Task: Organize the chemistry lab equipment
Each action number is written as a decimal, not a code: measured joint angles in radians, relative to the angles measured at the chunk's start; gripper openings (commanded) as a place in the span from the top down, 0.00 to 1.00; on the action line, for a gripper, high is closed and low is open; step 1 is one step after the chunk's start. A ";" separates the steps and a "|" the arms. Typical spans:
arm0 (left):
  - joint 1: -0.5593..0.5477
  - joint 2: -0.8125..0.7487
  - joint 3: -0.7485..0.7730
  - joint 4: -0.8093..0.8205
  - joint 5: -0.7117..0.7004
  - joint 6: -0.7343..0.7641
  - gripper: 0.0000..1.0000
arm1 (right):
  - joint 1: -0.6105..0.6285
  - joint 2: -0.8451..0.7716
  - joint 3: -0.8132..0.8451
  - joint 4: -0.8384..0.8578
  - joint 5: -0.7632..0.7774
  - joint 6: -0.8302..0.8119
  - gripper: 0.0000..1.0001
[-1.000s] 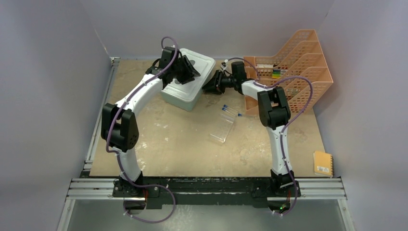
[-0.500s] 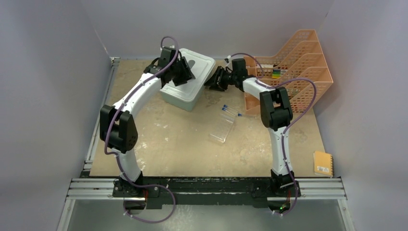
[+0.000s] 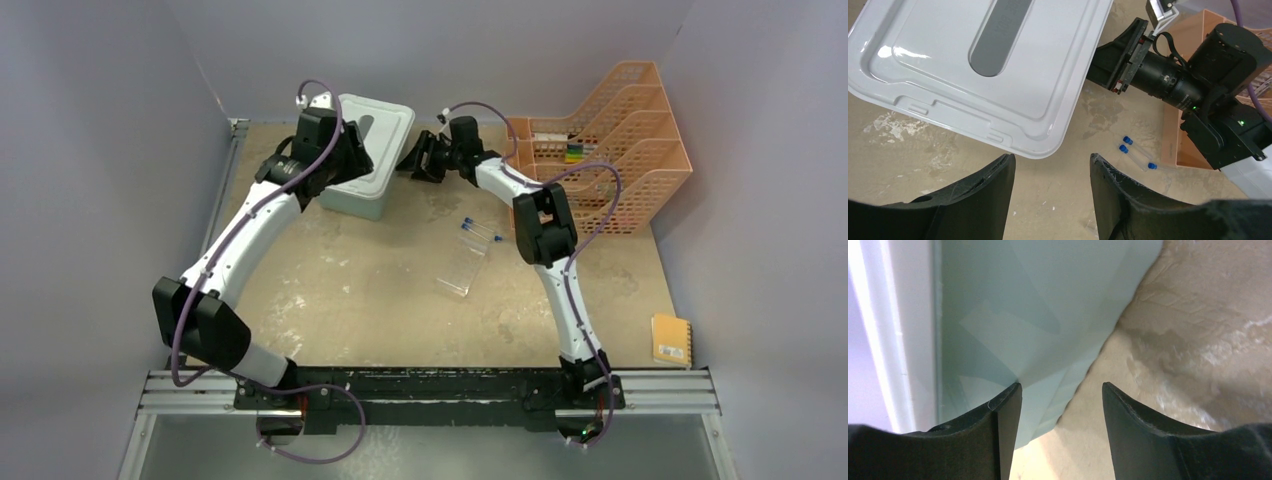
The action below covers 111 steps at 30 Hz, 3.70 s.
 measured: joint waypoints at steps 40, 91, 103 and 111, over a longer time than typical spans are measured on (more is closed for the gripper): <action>-0.001 -0.167 -0.367 0.334 0.331 0.051 0.46 | -0.018 -0.492 -0.541 -0.593 0.549 -0.823 0.65; -0.164 -0.137 -0.405 0.728 0.412 -0.152 0.36 | -0.018 -1.115 -0.864 -0.032 0.376 -0.330 0.83; -0.251 -0.003 -0.365 0.890 0.504 -0.305 0.55 | -0.018 -1.212 -0.954 0.142 0.272 0.076 0.82; -0.259 -0.003 -0.335 0.891 0.504 -0.275 0.85 | -0.019 -1.235 -0.954 0.130 0.207 0.111 0.80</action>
